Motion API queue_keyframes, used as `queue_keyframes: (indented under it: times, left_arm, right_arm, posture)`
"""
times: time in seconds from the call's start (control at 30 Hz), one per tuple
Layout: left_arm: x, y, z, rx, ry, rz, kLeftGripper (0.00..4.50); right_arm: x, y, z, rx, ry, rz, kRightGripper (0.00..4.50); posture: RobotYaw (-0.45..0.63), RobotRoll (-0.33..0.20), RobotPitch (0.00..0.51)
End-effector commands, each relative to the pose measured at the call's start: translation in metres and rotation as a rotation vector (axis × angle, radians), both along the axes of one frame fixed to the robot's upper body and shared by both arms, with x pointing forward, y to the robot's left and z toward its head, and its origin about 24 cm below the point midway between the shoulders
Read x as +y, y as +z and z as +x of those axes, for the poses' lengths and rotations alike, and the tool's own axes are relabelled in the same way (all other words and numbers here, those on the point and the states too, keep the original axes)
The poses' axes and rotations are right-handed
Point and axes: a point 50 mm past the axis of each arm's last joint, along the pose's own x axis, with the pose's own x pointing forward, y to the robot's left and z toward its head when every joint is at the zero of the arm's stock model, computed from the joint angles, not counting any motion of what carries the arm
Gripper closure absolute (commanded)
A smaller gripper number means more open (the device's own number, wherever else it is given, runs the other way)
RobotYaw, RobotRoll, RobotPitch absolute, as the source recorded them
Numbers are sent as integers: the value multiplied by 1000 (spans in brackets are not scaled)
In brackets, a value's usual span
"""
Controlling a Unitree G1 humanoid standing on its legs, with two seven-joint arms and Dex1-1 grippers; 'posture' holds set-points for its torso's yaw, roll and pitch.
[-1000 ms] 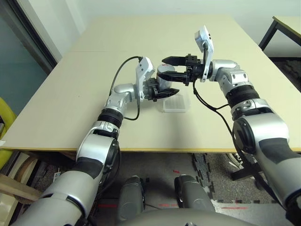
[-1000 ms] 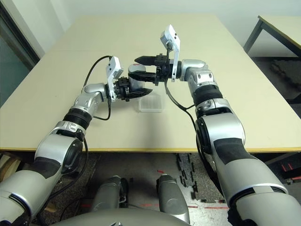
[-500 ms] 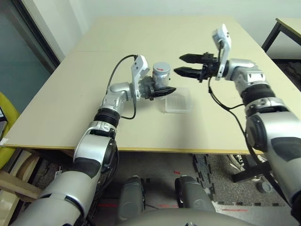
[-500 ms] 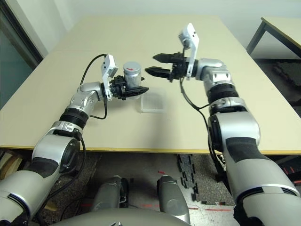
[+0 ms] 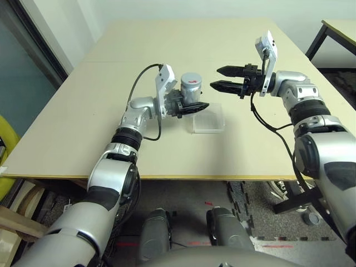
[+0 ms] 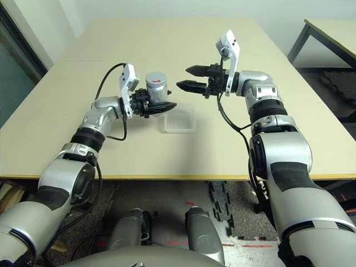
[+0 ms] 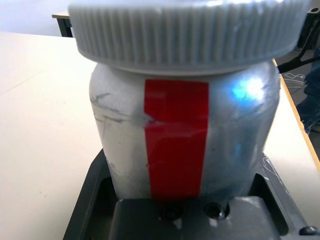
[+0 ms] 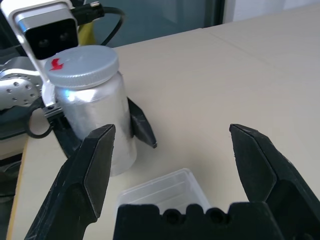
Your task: Pour the medicine from the bottle into the box.
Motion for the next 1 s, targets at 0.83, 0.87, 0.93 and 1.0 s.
queue_keyframes:
  times: [0.83,0.87,0.93,1.0]
  left_arm:
    - [-6,3,-1,-15,-31,-1,1804]
    - [-6,3,-1,-15,-32,0,1804]
    - [-6,3,-1,-16,-33,0,1804]
    - [-6,3,-1,-17,-34,0,1804]
  right_arm:
    - [7,11,-9,1,169,50,0]
    - [8,12,-10,1,177,52,0]
    - [10,13,-10,0,187,54,0]
    - [12,14,-11,0,201,58,0]
  posture:
    - [-203,0,25]
    - [-203,0,25]
    - [-203,0,25]
    - [-204,0,26]
